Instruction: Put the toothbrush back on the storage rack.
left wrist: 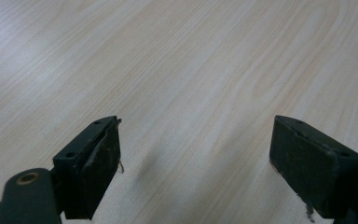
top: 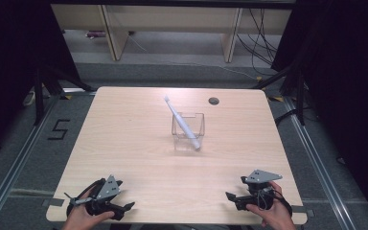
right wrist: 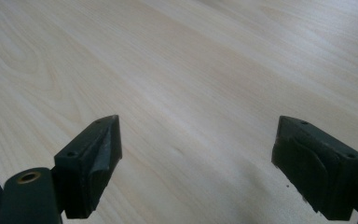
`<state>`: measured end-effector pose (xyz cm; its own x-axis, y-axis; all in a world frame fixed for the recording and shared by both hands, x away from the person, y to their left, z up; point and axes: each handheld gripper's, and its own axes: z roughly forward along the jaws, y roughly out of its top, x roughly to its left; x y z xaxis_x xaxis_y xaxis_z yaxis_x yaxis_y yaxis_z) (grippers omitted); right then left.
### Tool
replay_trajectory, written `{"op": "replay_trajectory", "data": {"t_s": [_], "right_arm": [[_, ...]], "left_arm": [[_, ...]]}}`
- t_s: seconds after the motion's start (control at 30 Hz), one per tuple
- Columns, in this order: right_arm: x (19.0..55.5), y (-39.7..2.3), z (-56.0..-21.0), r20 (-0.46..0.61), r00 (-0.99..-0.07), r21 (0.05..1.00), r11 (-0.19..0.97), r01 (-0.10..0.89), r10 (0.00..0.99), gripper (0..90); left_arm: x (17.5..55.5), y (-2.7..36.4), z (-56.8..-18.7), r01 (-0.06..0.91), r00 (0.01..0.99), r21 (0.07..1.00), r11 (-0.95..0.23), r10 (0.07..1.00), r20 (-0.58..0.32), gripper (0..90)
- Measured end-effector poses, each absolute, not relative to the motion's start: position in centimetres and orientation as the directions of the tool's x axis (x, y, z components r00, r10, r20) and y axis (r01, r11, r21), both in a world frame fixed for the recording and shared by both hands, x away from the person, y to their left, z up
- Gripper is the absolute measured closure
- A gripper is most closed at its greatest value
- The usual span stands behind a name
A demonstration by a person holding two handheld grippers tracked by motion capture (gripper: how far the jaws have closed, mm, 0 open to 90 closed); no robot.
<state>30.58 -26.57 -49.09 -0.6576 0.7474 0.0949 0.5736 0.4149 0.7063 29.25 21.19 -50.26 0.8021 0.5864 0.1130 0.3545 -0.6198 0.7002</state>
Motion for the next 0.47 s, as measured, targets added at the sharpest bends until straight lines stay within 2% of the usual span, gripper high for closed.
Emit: {"op": "replay_trajectory", "data": {"t_s": [0.03, 0.1, 0.47], "right_arm": [[30.71, -26.67, -49.13, 0.068, -0.672, 0.718, 0.431, 0.546, 0.738, 16.3], [30.49, -26.54, -49.14, 0.096, -0.657, 0.708, 0.413, 0.573, 0.747, 16.4], [30.55, -26.58, -49.18, 0.084, -0.664, 0.713, 0.421, 0.561, 0.743, 16.4]], "left_arm": [[29.29, 21.21, -50.24, 0.350, 0.805, 0.700, -0.623, 0.582, 0.116, 15.9], [29.25, 21.14, -50.31, 0.354, 0.800, 0.706, -0.613, 0.589, 0.110, 15.9], [29.21, 21.11, -50.33, 0.359, 0.798, 0.707, -0.610, 0.593, 0.107, 15.9]]}}
